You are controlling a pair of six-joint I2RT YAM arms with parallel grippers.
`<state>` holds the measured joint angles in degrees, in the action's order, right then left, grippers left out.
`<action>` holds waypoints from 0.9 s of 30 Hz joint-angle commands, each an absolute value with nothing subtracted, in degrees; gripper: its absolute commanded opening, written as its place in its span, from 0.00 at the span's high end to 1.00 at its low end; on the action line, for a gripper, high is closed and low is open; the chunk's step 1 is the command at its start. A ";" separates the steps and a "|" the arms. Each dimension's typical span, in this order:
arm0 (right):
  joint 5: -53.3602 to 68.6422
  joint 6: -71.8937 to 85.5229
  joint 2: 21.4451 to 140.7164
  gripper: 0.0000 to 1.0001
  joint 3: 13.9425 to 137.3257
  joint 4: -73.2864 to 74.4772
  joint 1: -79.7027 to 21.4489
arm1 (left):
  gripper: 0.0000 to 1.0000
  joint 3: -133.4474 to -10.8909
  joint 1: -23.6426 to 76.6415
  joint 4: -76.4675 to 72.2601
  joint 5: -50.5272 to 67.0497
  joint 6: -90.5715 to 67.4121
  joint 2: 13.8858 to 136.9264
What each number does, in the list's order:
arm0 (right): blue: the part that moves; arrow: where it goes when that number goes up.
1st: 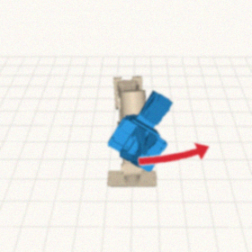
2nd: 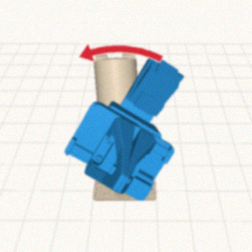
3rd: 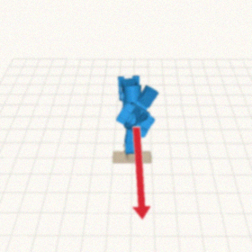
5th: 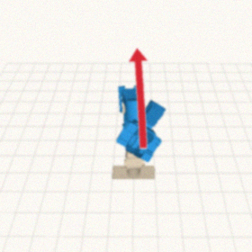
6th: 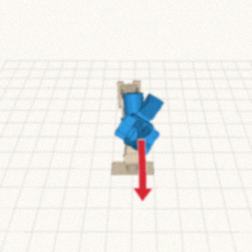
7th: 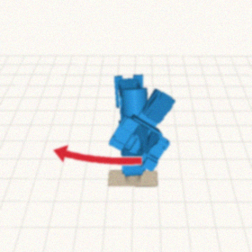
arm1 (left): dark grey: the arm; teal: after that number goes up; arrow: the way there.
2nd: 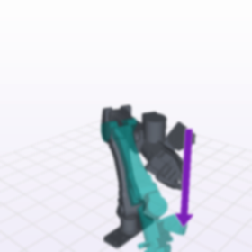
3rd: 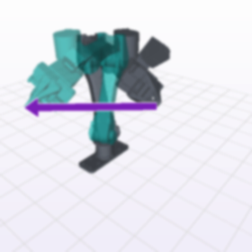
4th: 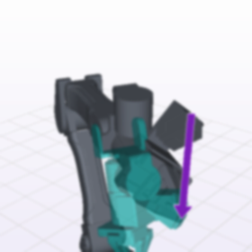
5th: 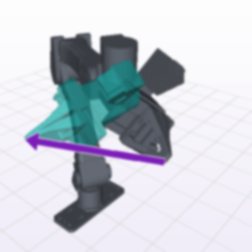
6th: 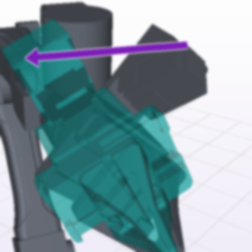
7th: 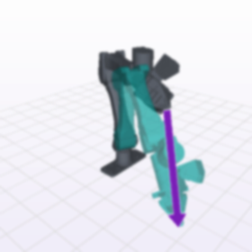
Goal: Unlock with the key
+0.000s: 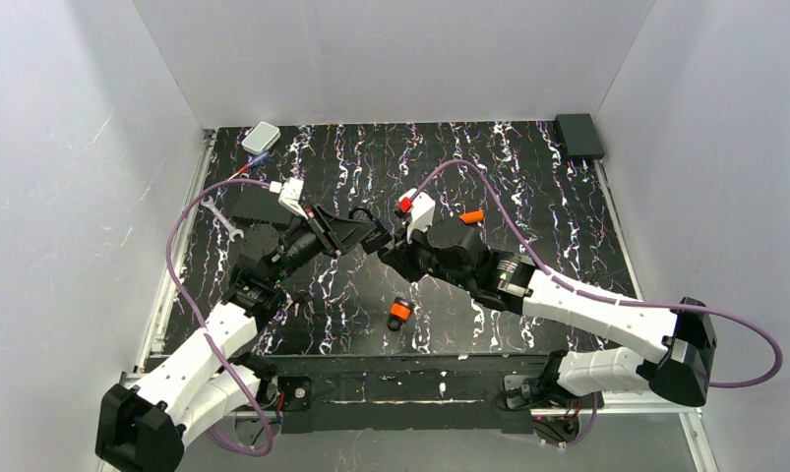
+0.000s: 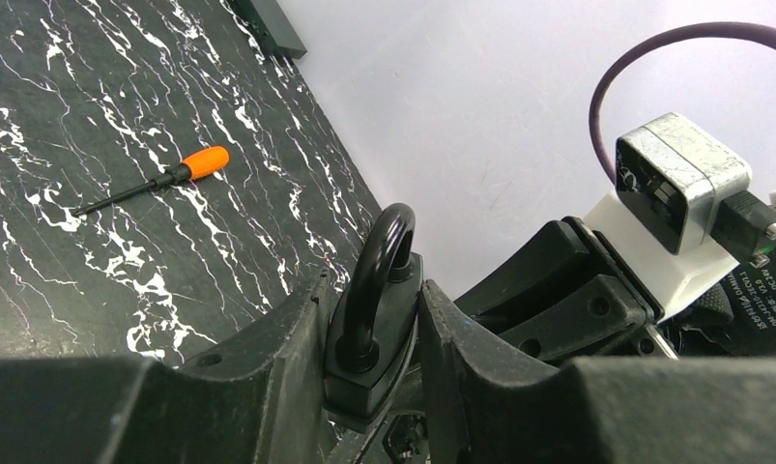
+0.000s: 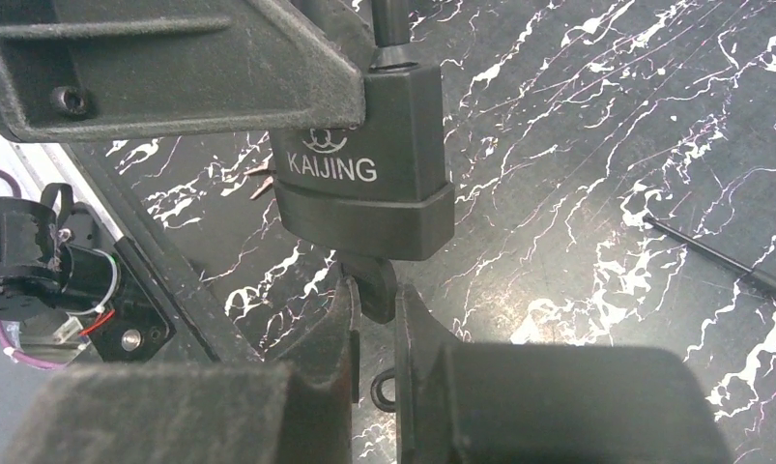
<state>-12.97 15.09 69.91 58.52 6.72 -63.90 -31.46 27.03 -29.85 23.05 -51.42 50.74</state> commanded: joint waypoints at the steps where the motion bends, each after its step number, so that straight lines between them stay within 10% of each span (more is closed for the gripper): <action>1: -14.84 9.58 68.05 0.99 59.82 -5.95 -64.13 | 1.00 -31.43 28.57 -25.45 21.79 -51.92 49.76; 9: 9.55 15.46 62.41 0.30 52.42 -12.50 -54.82 | 1.00 -34.75 28.56 -25.51 23.91 -53.79 47.48; 27: 29.07 21.95 57.40 0.26 43.15 -17.02 -45.47 | 1.00 -37.33 28.54 -26.38 26.54 -56.37 44.94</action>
